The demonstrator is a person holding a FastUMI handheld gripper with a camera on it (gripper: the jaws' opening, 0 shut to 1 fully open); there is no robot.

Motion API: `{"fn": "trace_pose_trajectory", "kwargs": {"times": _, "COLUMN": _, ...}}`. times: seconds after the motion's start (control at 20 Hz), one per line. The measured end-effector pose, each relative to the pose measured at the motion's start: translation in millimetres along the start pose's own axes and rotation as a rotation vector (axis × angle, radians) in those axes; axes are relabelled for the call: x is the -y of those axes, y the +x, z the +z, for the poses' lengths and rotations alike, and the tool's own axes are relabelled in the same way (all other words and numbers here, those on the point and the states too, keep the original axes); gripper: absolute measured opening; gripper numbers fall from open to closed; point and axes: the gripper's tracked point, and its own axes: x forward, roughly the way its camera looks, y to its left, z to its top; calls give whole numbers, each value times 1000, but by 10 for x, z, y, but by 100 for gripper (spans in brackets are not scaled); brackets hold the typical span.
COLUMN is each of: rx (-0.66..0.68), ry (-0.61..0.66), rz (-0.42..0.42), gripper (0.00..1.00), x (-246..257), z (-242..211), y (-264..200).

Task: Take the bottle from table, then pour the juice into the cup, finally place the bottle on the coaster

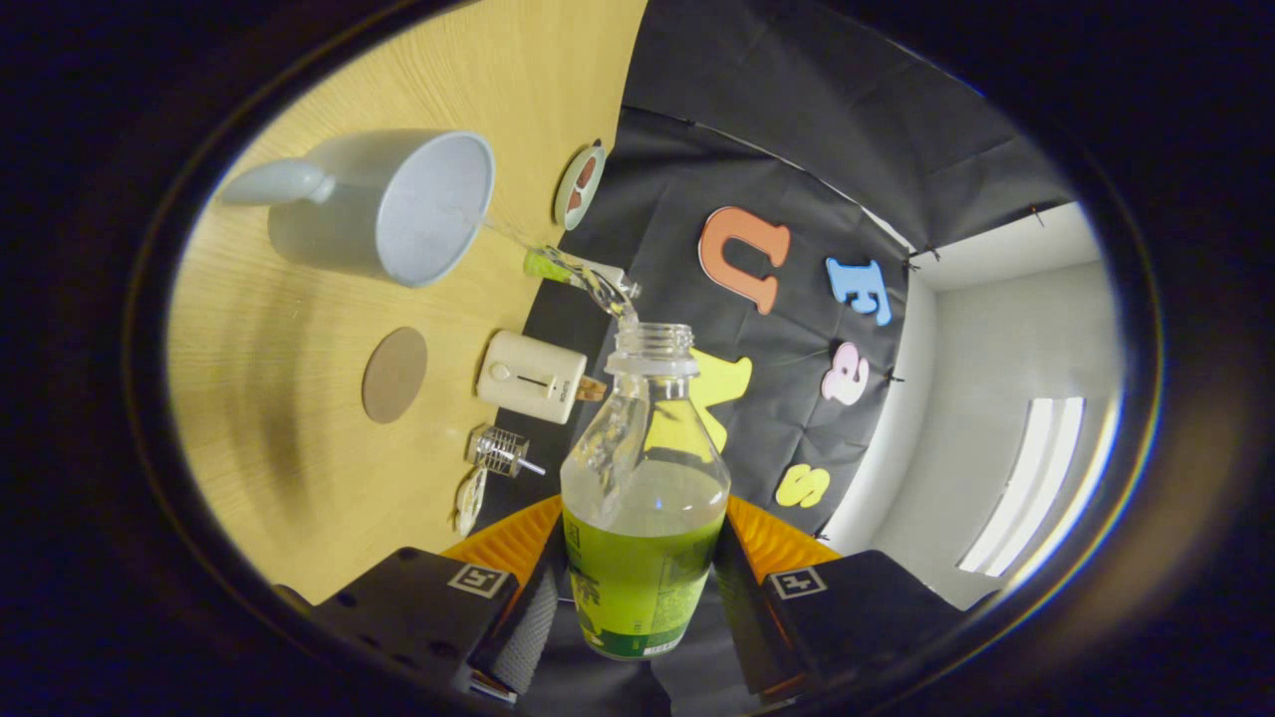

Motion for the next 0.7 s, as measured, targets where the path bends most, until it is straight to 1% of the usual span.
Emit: {"fn": "trace_pose_trajectory", "kwargs": {"times": 0.7, "rx": 8, "ry": -55, "rz": -12, "gripper": 80, "x": 61, "z": 2, "y": -5}}
